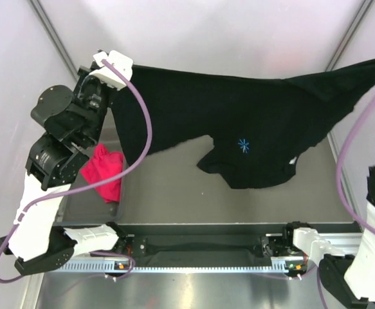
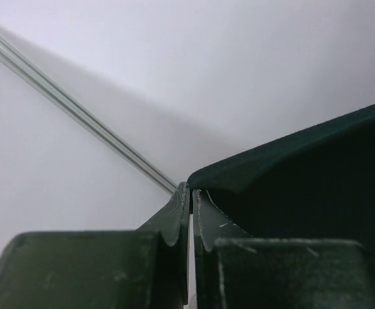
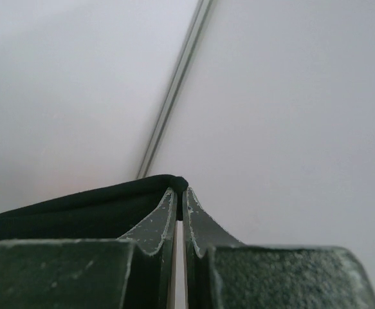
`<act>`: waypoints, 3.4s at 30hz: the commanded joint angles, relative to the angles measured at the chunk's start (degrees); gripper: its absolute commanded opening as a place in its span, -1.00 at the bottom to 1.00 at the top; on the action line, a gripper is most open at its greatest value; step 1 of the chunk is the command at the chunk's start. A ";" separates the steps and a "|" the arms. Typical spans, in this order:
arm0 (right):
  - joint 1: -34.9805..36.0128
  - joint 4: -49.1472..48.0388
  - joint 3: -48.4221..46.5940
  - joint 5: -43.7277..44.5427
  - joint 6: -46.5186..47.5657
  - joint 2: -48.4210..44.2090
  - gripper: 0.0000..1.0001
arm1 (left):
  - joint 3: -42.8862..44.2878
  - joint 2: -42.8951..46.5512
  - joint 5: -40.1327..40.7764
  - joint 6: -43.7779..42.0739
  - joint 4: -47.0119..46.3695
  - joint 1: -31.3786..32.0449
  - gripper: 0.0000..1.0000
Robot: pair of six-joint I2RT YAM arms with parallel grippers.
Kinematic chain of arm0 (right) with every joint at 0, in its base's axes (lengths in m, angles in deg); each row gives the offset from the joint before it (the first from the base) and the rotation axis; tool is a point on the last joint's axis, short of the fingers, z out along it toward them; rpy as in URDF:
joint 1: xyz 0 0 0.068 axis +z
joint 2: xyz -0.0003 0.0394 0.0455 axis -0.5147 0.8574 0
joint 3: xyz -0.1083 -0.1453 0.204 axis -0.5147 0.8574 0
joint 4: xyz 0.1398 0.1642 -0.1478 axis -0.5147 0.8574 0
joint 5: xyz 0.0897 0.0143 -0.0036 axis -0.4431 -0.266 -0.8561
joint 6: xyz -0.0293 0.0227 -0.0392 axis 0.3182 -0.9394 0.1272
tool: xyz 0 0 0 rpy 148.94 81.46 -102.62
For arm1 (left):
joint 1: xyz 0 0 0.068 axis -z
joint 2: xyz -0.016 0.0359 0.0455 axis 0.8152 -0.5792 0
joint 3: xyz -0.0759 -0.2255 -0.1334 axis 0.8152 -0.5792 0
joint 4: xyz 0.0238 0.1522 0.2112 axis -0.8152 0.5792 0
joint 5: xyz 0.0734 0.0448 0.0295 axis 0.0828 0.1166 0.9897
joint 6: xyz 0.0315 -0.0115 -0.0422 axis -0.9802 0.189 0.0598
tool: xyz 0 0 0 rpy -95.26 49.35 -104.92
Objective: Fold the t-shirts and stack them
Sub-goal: Flatten the tshirt out
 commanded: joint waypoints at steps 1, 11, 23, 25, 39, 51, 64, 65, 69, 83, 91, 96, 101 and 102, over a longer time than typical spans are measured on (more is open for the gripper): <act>-0.72 -7.46 -4.17 5.39 6.83 -1.57 -1.00 | 3.91 1.37 -0.54 -1.70 -4.19 -0.46 -1.00; -0.72 -10.89 -13.31 6.72 12.90 -1.58 -1.00 | 5.41 4.62 -3.18 -7.85 -7.00 -0.64 -1.00; -0.72 -12.85 2.25 4.96 14.93 -2.90 -1.00 | -2.42 1.55 1.39 -15.42 -17.64 -0.55 -1.00; -0.72 -6.17 -0.38 4.43 12.74 -0.79 -1.00 | -2.42 0.67 1.57 -14.89 -16.41 -0.64 -1.00; -0.72 7.20 -6.28 6.01 9.74 5.63 -1.00 | -0.84 -3.38 2.19 -9.09 -6.48 -2.57 -1.00; -0.72 12.30 -11.99 2.32 7.28 -7.53 -1.00 | -0.13 7.60 -4.14 -4.08 2.66 -4.51 -1.00; -0.72 10.12 -21.22 5.30 15.27 -9.31 -1.00 | 7.86 9.46 -5.37 -8.46 -0.93 -6.09 -1.00; -0.64 8.72 -20.79 5.40 15.80 -8.53 -1.00 | 8.56 8.76 -5.37 -8.82 -1.03 -6.09 -1.00; -0.37 4.85 -14.74 5.49 18.17 -6.76 -1.00 | 6.83 5.60 -5.55 -8.56 -0.06 -6.09 -1.00; -0.37 -22.82 34.73 1.18 20.81 0.50 -1.00 | -31.15 -7.55 -14.93 -7.51 -21.58 -15.04 -1.00; -0.37 -33.46 31.08 2.40 17.39 27.73 -1.00 | -28.62 -28.58 -16.80 -6.19 -37.57 -20.33 -1.00; -0.37 -38.92 27.56 6.09 17.91 39.80 -1.00 | -21.51 -40.96 -14.78 -3.56 -42.86 -20.77 -1.00; -0.55 -43.85 25.11 8.82 17.48 47.28 -1.00 | -16.40 -49.93 -13.81 -1.97 -48.83 -20.85 -1.00; -0.63 -44.03 24.31 9.00 17.21 48.16 -1.00 | -15.61 -51.09 -13.64 -1.97 -51.19 -20.85 -1.00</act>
